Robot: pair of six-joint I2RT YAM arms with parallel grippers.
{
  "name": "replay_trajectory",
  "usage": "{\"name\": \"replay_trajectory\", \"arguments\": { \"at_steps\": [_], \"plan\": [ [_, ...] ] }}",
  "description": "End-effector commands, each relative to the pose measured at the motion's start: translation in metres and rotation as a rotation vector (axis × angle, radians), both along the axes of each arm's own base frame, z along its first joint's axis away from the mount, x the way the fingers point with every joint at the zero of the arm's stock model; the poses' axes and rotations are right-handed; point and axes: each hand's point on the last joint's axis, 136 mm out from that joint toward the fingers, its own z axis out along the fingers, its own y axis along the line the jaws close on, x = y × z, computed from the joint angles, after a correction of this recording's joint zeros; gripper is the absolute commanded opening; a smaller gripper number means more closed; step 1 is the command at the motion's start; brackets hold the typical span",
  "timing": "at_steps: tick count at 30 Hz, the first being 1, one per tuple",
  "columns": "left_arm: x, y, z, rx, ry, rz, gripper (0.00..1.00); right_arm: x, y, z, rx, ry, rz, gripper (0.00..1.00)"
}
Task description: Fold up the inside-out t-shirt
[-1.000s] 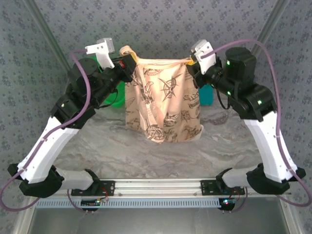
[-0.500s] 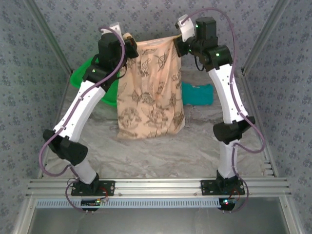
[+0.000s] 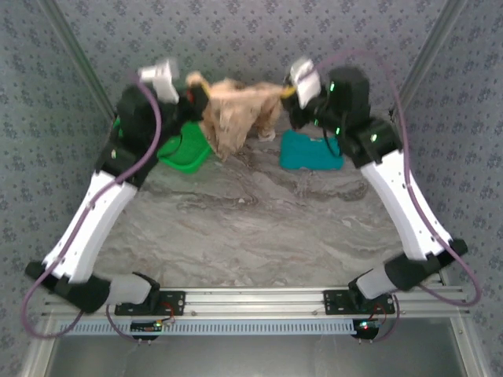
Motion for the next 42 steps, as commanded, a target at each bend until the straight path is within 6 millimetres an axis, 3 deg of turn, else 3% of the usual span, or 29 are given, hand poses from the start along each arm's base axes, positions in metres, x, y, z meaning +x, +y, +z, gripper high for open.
{"name": "replay_trajectory", "arguments": {
  "at_steps": [1,2,4,7,9,12,14,17,20,23,26,29,33,35,37,38,42],
  "plan": [
    [-0.027,0.042,-0.077,-0.108,0.098,0.139,0.14,-0.011,-0.011,-0.097,-0.151,0.075,-0.062,0.0],
    [-0.039,0.045,-0.109,-0.124,0.15,0.138,0.21,-0.023,-0.011,-0.126,-0.177,0.122,-0.063,0.0],
    [-0.071,0.052,-0.178,-0.164,0.284,0.131,0.19,-0.059,-0.014,-0.191,-0.244,0.245,-0.045,0.02],
    [-0.114,0.068,-0.249,-0.2,0.439,0.15,0.22,-0.114,-0.01,-0.245,-0.282,0.382,0.044,0.05],
    [-0.137,0.08,-0.281,-0.221,0.517,0.171,0.23,-0.15,-0.005,-0.273,-0.3,0.478,0.115,0.14],
    [-0.163,0.095,-0.304,-0.228,0.566,0.184,0.26,-0.191,0.001,-0.3,-0.374,0.569,0.199,0.33],
    [-0.168,0.097,-0.302,-0.224,0.534,0.166,0.31,-0.202,-0.003,-0.306,-0.428,0.597,0.213,0.42],
    [-0.161,0.09,-0.297,-0.188,0.507,0.135,0.36,-0.196,-0.003,-0.295,-0.435,0.573,0.219,0.48],
    [-0.148,0.076,-0.299,-0.1,0.562,0.114,0.44,-0.171,0.004,-0.285,-0.408,0.547,0.198,0.51],
    [-0.131,0.066,-0.302,0.034,0.628,0.107,0.48,-0.132,0.022,-0.285,-0.357,0.543,0.1,0.52],
    [-0.111,0.054,-0.295,0.152,0.646,0.078,0.52,-0.111,0.059,-0.298,-0.273,0.61,0.068,0.53],
    [-0.091,0.054,-0.293,0.227,0.685,0.105,0.56,-0.114,0.11,-0.331,-0.248,0.664,0.1,0.54],
    [-0.07,0.07,-0.298,0.224,0.772,0.167,0.62,-0.121,0.157,-0.374,-0.302,0.669,0.092,0.53],
    [-0.062,0.079,-0.298,0.197,0.786,0.184,0.62,-0.129,0.169,-0.394,-0.34,0.677,0.107,0.47],
    [-0.056,0.085,-0.295,0.182,0.777,0.193,0.62,-0.144,0.177,-0.411,-0.369,0.707,0.16,0.23],
    [-0.054,0.088,-0.295,0.183,0.775,0.197,0.62,-0.154,0.182,-0.417,-0.375,0.731,0.2,0.16],
    [-0.052,0.094,-0.294,0.181,0.775,0.197,0.61,-0.202,0.209,-0.409,-0.375,0.801,0.435,0.0]
  ]
}}
